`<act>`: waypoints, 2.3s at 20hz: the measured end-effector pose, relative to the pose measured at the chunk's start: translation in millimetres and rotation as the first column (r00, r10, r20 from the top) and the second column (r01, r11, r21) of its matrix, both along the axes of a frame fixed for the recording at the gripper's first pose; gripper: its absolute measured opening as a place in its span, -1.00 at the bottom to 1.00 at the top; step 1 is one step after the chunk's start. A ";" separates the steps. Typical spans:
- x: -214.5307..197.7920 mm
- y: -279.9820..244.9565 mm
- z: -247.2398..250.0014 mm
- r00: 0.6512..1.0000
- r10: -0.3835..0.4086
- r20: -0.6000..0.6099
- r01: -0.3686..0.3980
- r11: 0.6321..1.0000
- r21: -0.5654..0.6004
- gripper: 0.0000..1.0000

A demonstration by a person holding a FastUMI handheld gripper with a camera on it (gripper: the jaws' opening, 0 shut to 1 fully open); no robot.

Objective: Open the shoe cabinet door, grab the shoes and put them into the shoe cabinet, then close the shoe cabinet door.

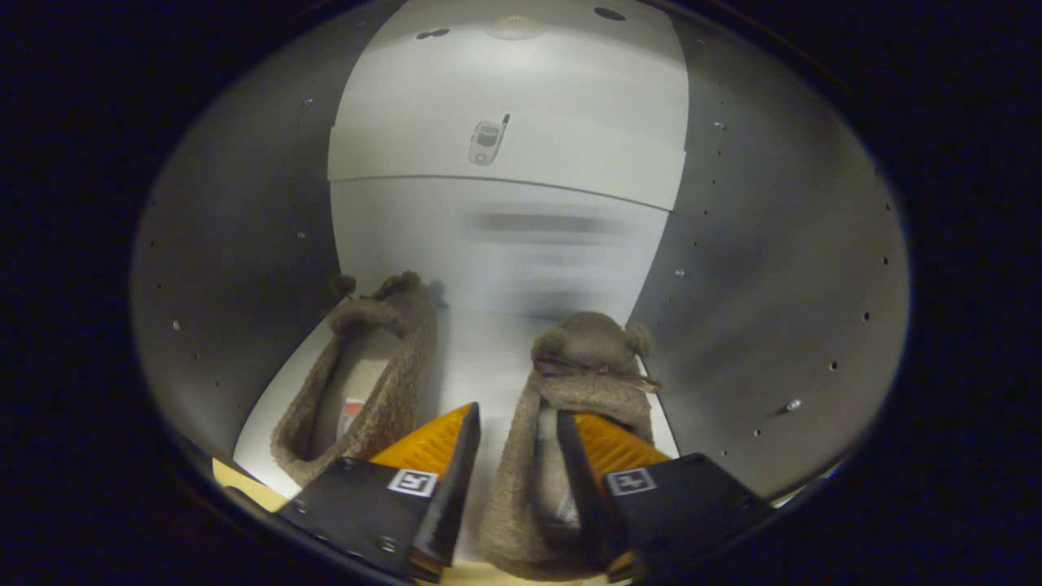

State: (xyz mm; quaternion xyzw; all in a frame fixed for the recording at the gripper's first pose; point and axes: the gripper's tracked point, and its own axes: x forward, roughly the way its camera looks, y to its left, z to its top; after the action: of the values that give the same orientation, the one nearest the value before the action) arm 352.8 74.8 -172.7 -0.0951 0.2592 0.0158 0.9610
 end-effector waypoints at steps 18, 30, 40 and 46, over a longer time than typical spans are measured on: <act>-136.6 -15.9 115.8 0.966 -0.040 0.254 0.007 0.991 0.130 0.97; -343.5 -36.3 163.3 0.942 0.022 0.335 -0.089 0.979 0.185 0.96; -457.0 -68.1 187.0 0.932 0.043 0.359 -0.133 0.964 0.231 0.96; -499.1 -133.8 194.7 0.915 -0.077 0.397 -0.006 0.979 0.205 0.96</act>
State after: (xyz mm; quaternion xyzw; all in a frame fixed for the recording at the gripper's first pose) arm -146.3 -59.0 22.0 0.0064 0.0545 0.0047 0.9985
